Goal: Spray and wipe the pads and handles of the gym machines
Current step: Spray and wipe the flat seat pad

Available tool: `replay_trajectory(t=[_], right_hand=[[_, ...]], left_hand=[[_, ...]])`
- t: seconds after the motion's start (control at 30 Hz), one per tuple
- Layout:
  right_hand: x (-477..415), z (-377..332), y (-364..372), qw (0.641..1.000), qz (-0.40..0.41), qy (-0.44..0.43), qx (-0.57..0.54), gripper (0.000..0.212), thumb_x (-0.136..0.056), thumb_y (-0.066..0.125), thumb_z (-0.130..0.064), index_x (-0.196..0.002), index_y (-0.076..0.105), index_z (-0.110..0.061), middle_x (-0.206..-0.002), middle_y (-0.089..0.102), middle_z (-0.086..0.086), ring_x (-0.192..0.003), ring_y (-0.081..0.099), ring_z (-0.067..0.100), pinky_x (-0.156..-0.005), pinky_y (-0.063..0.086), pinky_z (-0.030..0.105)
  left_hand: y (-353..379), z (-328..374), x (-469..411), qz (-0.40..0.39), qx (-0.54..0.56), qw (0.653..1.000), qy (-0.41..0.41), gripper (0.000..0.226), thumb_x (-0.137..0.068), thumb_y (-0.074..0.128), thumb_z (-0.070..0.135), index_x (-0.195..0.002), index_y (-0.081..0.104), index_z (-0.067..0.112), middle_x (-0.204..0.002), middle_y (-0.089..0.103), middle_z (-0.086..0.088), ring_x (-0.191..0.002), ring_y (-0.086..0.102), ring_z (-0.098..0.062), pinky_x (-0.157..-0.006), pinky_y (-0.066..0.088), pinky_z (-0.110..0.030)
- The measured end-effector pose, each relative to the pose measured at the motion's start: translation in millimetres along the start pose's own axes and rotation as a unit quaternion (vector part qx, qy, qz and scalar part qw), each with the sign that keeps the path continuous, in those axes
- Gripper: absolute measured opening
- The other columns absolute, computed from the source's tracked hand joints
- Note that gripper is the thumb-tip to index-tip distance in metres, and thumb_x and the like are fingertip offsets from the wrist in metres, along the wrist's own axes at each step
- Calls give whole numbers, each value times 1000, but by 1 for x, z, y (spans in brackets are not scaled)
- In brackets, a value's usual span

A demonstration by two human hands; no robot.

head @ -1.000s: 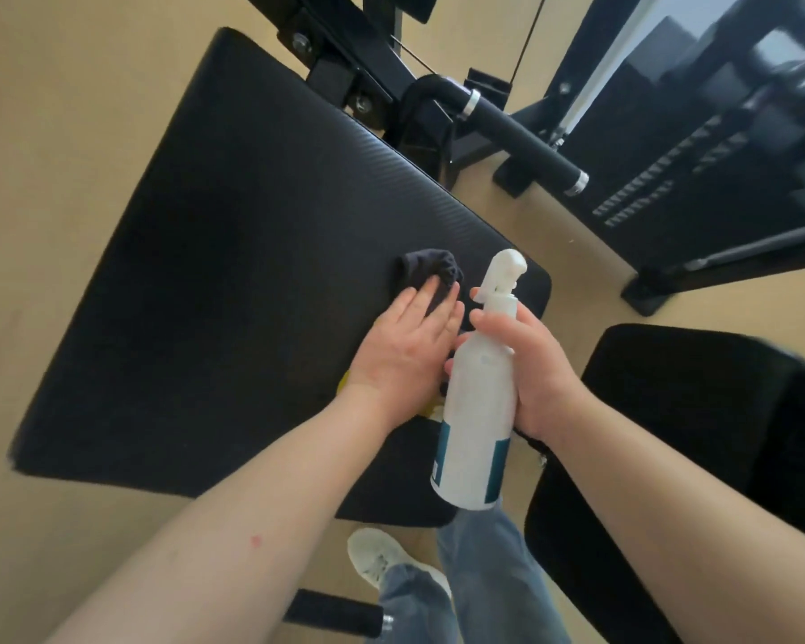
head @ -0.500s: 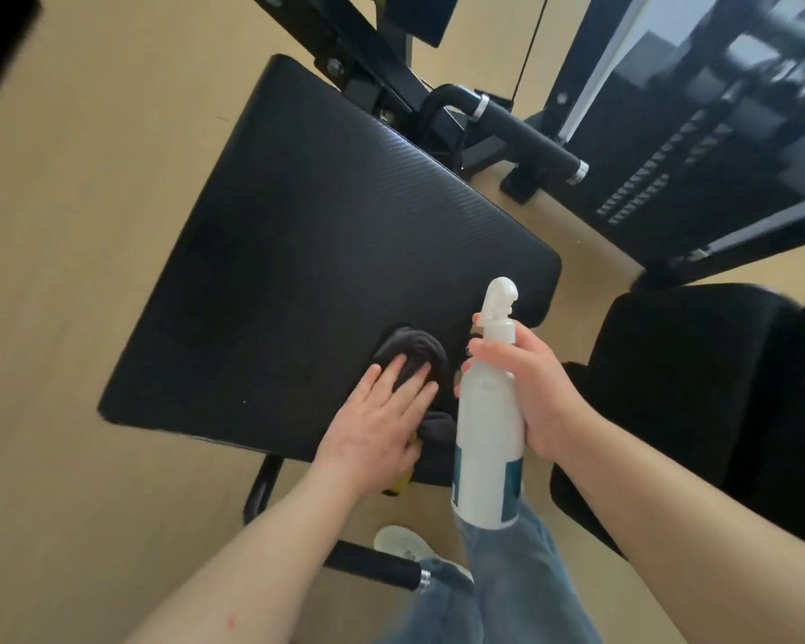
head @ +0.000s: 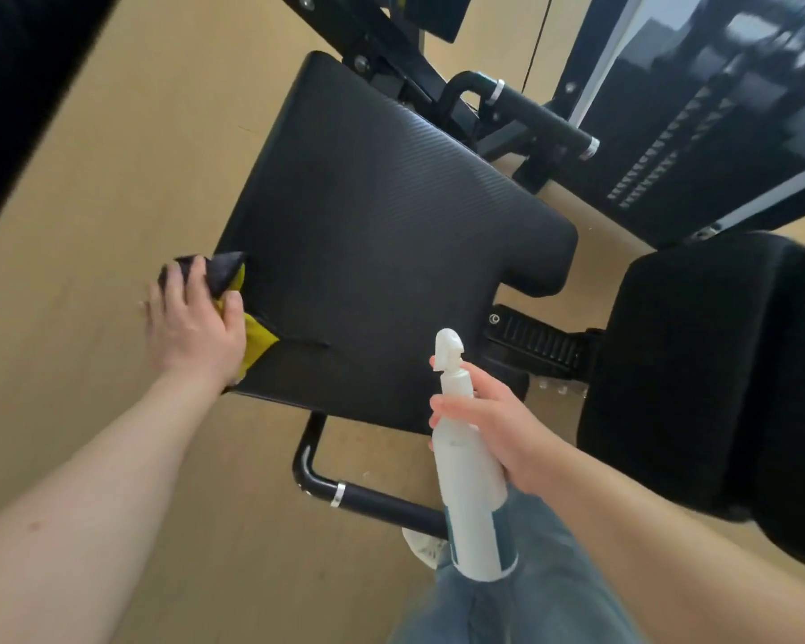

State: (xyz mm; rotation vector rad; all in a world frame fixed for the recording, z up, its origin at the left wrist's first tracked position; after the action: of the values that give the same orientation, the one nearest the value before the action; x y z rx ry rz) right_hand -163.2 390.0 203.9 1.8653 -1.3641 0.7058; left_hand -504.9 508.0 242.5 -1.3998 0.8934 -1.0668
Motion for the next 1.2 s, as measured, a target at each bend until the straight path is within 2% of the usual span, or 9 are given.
replay_trajectory(t=[0.07,0.23,0.3,0.47,0.6,0.73,0.9,1.07,1.2], right_hand=[[1,12,1,1000,-7,9,1,32,-87,76,-27,-109,65,-47,-96,74,8,-85,72,21,-88,61,50],[3,34,-11,999,29,14,1,38,-91,76,-26,-119,61,-46,-104,73,11,-94,71,25,-93,60,53],[6,44,-19,998,48,20,-22,41,-82,78,-33,-119,63,-43,-104,73,11,-93,71,26,-95,59,56],[19,86,-46,993,104,44,-44,29,-86,78,-27,-111,66,-21,-96,73,12,-83,71,27,-91,59,59],[35,107,-44,993,91,58,-39,36,-84,78,-35,-117,64,-29,-96,75,8,-86,73,27,-89,62,56],[49,115,-53,992,109,60,-26,34,-79,78,-41,-107,66,-25,-94,75,7,-85,73,25,-87,62,53],[58,131,-73,984,150,62,-76,28,-92,76,-32,-116,61,-35,-98,74,10,-87,73,27,-90,62,57],[56,131,-95,979,174,33,-101,49,-74,80,-41,-119,62,-40,-96,74,10,-87,74,32,-87,62,60],[57,122,-105,970,195,1,-142,37,-64,83,-41,-98,70,-45,-91,71,12,-84,71,34,-87,59,61]], left_hand=[[1,11,11,27,0,999,31,66,-101,33,43,-155,35,5,-162,28,-25,-147,25,-49,-120,23,-62],[37,66,68,41,-65,984,158,61,-103,36,41,-153,40,7,-165,25,-21,-151,18,-48,-122,15,-59],[52,86,86,42,-71,979,188,60,-102,36,41,-152,42,8,-164,27,-21,-150,20,-48,-122,16,-60],[68,107,96,41,-75,969,233,60,-101,37,40,-152,41,9,-164,27,-20,-150,20,-47,-122,15,-58],[69,101,97,53,-61,970,229,57,-102,40,37,-151,43,9,-164,29,-19,-149,23,-47,-121,17,-58],[72,116,103,48,-60,967,243,55,-104,38,37,-150,45,8,-162,32,-21,-148,25,-49,-120,19,-59],[114,201,149,-31,-100,937,334,61,-105,37,43,-158,32,12,-167,20,-18,-153,15,-43,-123,12,-57],[140,258,173,-75,-130,905,398,66,-104,33,47,-162,21,16,-170,13,-15,-155,10,-40,-124,5,-55],[153,296,192,-113,-136,860,478,61,-108,24,46,-163,14,21,-172,5,-9,-157,-2,-33,-125,-3,-53]])
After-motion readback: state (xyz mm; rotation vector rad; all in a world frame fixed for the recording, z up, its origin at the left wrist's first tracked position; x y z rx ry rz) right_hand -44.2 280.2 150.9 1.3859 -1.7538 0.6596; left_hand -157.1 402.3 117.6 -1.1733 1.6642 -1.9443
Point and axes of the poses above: each hand's wrist, its own x-axis away from the middle knuckle, its own y-axis out of the palm, z = x × y, the point moved 9 cm from there along -x, towards the middle knuckle
